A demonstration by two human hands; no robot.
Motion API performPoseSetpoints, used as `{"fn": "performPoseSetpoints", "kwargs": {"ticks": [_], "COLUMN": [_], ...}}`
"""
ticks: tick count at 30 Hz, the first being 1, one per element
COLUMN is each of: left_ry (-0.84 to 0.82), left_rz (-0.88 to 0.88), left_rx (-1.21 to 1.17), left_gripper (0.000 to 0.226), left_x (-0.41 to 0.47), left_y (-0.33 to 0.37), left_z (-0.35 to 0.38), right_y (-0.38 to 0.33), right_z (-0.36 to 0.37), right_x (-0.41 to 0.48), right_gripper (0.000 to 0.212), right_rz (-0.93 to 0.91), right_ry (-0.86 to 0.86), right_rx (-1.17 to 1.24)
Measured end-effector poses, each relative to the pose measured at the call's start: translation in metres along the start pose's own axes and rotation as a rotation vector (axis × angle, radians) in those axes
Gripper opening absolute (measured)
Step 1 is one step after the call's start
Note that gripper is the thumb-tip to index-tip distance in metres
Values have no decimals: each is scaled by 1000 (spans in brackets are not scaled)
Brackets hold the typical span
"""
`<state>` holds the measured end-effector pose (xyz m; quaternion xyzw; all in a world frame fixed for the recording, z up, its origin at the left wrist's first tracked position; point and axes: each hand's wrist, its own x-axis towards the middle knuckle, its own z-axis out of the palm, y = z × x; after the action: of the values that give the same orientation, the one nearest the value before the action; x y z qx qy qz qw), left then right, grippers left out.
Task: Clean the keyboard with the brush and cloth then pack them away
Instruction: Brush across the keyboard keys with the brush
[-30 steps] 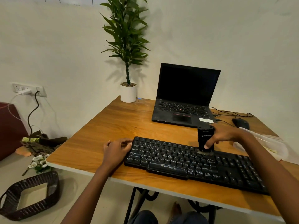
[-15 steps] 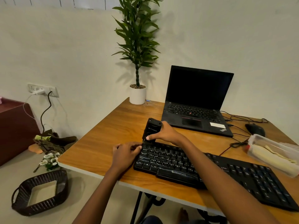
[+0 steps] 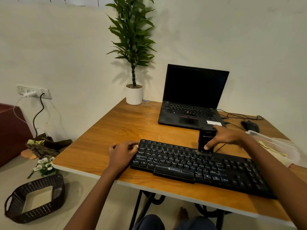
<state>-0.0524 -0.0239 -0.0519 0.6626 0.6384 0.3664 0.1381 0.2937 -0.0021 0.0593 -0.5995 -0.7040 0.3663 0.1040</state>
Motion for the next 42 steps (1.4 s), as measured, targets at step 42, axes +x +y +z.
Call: {"fn": "performPoseSetpoints", "kwargs": {"ticks": [42], "left_ry": [-76], "left_rz": [617], "left_rx": [411], "left_gripper": [78], "left_x": [-82], "left_y": [135], "left_z": [98], "right_y": [23], "right_z": [61], "right_x": [-85], "right_gripper": [12], "right_rz": [61], "right_ry": [918], "right_rx": [477]}}
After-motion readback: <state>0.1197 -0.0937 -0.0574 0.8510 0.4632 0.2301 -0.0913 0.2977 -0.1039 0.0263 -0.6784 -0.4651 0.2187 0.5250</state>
